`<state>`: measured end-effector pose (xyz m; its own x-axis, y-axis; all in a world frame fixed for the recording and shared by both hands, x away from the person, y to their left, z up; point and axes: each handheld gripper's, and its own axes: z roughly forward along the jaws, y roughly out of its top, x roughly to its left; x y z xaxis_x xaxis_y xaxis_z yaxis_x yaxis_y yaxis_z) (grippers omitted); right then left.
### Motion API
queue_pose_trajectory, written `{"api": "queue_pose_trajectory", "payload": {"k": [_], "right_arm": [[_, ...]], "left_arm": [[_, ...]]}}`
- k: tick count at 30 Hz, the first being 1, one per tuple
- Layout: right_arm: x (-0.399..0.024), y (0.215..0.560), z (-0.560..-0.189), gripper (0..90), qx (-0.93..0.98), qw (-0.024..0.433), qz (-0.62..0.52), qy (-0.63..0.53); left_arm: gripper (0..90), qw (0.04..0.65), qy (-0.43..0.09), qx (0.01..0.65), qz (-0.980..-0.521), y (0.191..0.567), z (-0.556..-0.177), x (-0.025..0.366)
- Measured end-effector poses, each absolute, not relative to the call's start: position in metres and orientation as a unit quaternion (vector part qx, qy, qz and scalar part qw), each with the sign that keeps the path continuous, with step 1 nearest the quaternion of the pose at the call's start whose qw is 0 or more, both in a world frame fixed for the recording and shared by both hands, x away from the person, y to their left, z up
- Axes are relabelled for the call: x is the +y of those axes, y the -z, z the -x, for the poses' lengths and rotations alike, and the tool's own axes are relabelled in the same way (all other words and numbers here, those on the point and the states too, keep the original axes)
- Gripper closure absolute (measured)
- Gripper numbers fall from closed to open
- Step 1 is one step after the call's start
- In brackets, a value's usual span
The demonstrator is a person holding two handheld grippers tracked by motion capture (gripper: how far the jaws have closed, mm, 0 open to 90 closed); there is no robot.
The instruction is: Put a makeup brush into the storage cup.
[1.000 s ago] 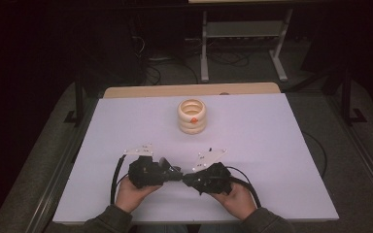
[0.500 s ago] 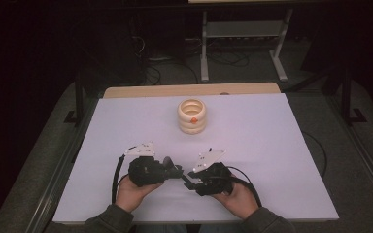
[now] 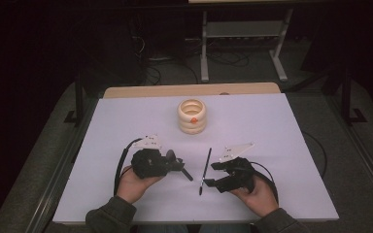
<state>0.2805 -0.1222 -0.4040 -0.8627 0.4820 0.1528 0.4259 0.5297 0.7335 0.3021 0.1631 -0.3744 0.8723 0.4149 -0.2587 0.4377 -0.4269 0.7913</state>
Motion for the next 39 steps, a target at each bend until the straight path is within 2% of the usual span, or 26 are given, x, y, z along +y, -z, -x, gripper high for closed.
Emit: {"api": "queue_pose_trajectory", "payload": {"k": [9, 12, 17, 21, 28, 35, 39], "right_arm": [[-0.146, 0.405, -0.289, 29.7, 0.861, 0.043, -0.280, -0.423], [-0.155, 0.402, -0.293, 29.1, 0.855, 0.063, -0.280, -0.431], [-0.162, 0.403, -0.298, 27.5, 0.852, 0.048, -0.295, -0.430], [-0.168, 0.403, -0.300, 26.5, 0.850, 0.053, -0.298, -0.432], [-0.179, 0.399, -0.284, 26.7, 0.846, 0.073, -0.295, -0.438], [-0.190, 0.404, -0.282, 26.6, 0.846, 0.065, -0.309, -0.429], [-0.195, 0.402, -0.279, 26.0, 0.847, 0.084, -0.314, -0.421]], "left_arm": [[77.9, 0.454, 0.000, 0.264, -0.851, 0.365, -0.318, 0.157], [77.9, 0.449, -0.002, 0.267, -0.853, 0.362, -0.320, 0.158], [77.8, 0.432, -0.004, 0.276, -0.859, 0.353, -0.324, 0.158], [77.8, 0.433, 0.000, 0.277, -0.858, 0.346, -0.330, 0.157], [77.8, 0.448, 0.003, 0.273, -0.851, 0.336, -0.341, 0.154], [77.8, 0.449, 0.002, 0.276, -0.850, 0.327, -0.344, 0.153], [77.8, 0.455, 0.007, 0.280, -0.845, 0.317, -0.348, 0.154]]}}
